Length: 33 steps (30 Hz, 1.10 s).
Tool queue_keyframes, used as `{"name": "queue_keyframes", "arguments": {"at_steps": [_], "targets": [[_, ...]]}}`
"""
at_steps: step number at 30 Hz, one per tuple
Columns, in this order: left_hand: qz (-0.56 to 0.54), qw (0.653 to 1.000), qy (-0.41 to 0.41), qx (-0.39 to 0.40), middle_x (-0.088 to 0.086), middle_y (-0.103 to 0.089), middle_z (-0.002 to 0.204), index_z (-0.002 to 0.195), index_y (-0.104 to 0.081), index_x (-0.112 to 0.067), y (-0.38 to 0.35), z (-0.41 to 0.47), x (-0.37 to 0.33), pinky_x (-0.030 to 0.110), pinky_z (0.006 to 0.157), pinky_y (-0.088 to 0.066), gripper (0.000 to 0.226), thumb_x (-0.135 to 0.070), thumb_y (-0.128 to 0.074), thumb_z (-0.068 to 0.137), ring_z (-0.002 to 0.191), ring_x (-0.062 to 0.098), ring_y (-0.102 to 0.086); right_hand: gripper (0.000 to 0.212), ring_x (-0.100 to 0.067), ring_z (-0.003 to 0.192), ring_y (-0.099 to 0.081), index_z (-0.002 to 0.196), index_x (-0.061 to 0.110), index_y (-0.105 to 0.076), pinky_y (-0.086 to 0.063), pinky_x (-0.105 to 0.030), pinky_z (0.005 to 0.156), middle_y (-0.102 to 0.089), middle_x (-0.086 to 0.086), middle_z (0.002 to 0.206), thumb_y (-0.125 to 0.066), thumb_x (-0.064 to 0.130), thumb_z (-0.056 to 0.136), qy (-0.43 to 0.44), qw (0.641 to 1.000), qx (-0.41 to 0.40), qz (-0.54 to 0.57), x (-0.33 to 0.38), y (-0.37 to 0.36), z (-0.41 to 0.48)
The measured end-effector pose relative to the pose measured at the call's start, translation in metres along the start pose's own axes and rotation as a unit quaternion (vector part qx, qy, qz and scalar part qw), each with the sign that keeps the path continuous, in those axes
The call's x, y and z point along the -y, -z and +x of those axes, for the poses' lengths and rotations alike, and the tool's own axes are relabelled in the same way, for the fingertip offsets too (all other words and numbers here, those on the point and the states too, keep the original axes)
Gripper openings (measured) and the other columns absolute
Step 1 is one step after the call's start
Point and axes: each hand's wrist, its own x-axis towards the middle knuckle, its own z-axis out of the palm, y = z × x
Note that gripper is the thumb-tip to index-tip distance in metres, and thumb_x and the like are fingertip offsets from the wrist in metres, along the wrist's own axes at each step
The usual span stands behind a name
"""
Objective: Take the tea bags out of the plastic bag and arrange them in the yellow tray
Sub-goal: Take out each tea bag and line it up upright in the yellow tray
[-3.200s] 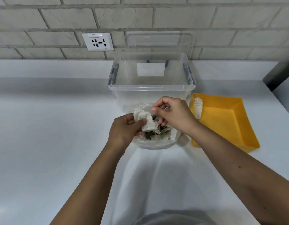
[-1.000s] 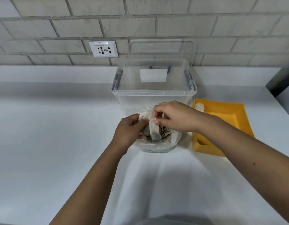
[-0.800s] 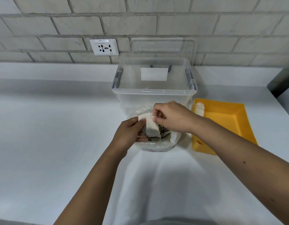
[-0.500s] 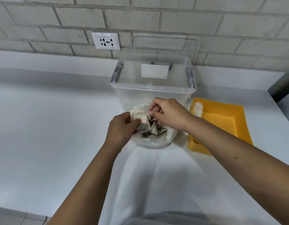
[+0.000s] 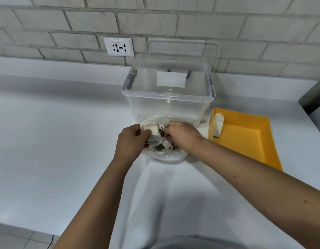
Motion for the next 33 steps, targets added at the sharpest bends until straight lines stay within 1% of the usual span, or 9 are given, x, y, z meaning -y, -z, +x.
{"name": "queue_keyframes", "arguments": {"at_steps": [3, 8, 13, 15, 19, 22, 27, 30, 33], "targets": [[-0.003, 1.0, 0.002, 0.003, 0.024, -0.071, 0.094, 0.093, -0.071, 0.002, -0.001, -0.002, -0.006, 0.026, 0.065, -0.06, 0.016, -0.013, -0.064, 0.089, 0.088, 0.035, -0.071, 0.013, -0.022, 0.094, -0.06, 0.096, 0.016, -0.074, -0.049, -0.034, 0.079, -0.063, -0.002, 0.096, -0.066, 0.021, 0.088, -0.029, 0.995, -0.031, 0.095, -0.006, 0.012, -0.011], [-0.022, 1.0, -0.006, 0.009, 0.025, -0.07, 0.094, 0.093, -0.071, 0.0, -0.005, -0.007, -0.02, 0.035, 0.072, -0.062, 0.015, -0.014, -0.065, 0.089, 0.088, 0.035, -0.071, 0.005, -0.016, 0.052, -0.063, 0.081, 0.014, -0.072, -0.054, -0.025, 0.05, -0.06, 0.002, 0.082, -0.074, 0.016, 0.085, -0.106, 0.941, -0.105, 0.305, -0.011, 0.039, -0.044], [-0.087, 0.994, -0.013, 0.07, 0.017, -0.069, 0.086, 0.093, -0.072, -0.005, -0.026, -0.018, -0.047, 0.041, 0.076, -0.062, 0.012, -0.013, -0.064, 0.093, 0.067, 0.024, -0.071, 0.011, -0.021, 0.055, -0.068, 0.078, 0.017, -0.067, -0.059, -0.033, 0.058, -0.069, -0.007, 0.07, -0.072, 0.018, 0.087, -0.173, 0.894, -0.138, 0.389, -0.031, 0.066, -0.083], [-0.11, 0.988, -0.012, 0.106, 0.011, -0.068, 0.083, 0.094, -0.073, -0.008, -0.042, -0.023, -0.06, 0.038, 0.074, -0.061, 0.01, -0.012, -0.063, 0.094, 0.07, 0.022, -0.068, 0.009, -0.018, 0.052, -0.066, 0.081, 0.013, -0.066, -0.058, -0.032, 0.058, -0.068, -0.009, 0.063, -0.07, 0.016, 0.089, -0.201, 0.878, -0.156, 0.405, -0.05, 0.078, -0.1], [-0.098, 0.982, -0.031, 0.158, 0.028, -0.067, 0.093, 0.098, -0.072, -0.006, -0.07, -0.028, -0.073, 0.027, 0.064, -0.061, 0.011, -0.011, -0.064, 0.094, 0.073, 0.021, -0.066, 0.009, -0.018, 0.055, -0.064, 0.09, 0.005, -0.066, -0.057, -0.03, 0.057, -0.067, -0.012, 0.072, -0.067, 0.014, 0.09, -0.254, 0.871, -0.194, 0.374, -0.098, 0.085, -0.126], [-0.086, 0.98, -0.036, 0.175, 0.025, -0.071, 0.098, 0.096, -0.073, -0.011, -0.082, -0.026, -0.074, 0.039, 0.071, -0.06, 0.01, -0.012, -0.064, 0.094, 0.073, 0.021, -0.07, 0.012, -0.016, 0.057, -0.064, 0.095, 0.002, -0.067, -0.056, -0.024, 0.055, -0.068, -0.012, 0.075, -0.066, 0.014, 0.091, -0.298, 0.867, -0.157, 0.366, -0.121, 0.064, -0.134], [-0.086, 0.976, -0.022, 0.201, 0.018, -0.074, 0.092, 0.098, -0.073, -0.008, -0.098, -0.024, -0.069, 0.026, 0.064, -0.06, 0.011, -0.01, -0.063, 0.094, 0.08, 0.023, -0.07, 0.013, -0.028, 0.066, -0.066, 0.094, 0.004, -0.067, -0.054, -0.029, 0.057, -0.071, -0.021, 0.08, -0.066, 0.016, 0.091, -0.323, 0.835, -0.067, 0.44, -0.126, 0.017, -0.132], [-0.095, 0.973, -0.016, 0.208, 0.01, -0.074, 0.084, 0.095, -0.073, -0.012, -0.103, -0.025, -0.069, 0.018, 0.056, -0.055, 0.011, -0.009, -0.063, 0.095, 0.073, 0.019, -0.068, 0.012, -0.022, 0.055, -0.06, 0.088, 0.007, -0.066, -0.052, -0.031, 0.054, -0.066, -0.011, 0.066, -0.066, 0.019, 0.092, -0.336, 0.818, -0.048, 0.464, -0.129, 0.001, -0.117], [-0.089, 0.974, -0.013, 0.207, 0.014, -0.074, 0.088, 0.097, -0.073, -0.014, -0.103, -0.026, -0.068, 0.015, 0.053, -0.051, 0.012, -0.01, -0.062, 0.095, 0.07, 0.019, -0.067, 0.012, -0.019, 0.048, -0.053, 0.081, 0.013, -0.064, -0.051, -0.03, 0.052, -0.061, -0.003, 0.061, -0.068, 0.02, 0.09, -0.368, 0.802, -0.067, 0.465, -0.135, -0.009, -0.101]]}}
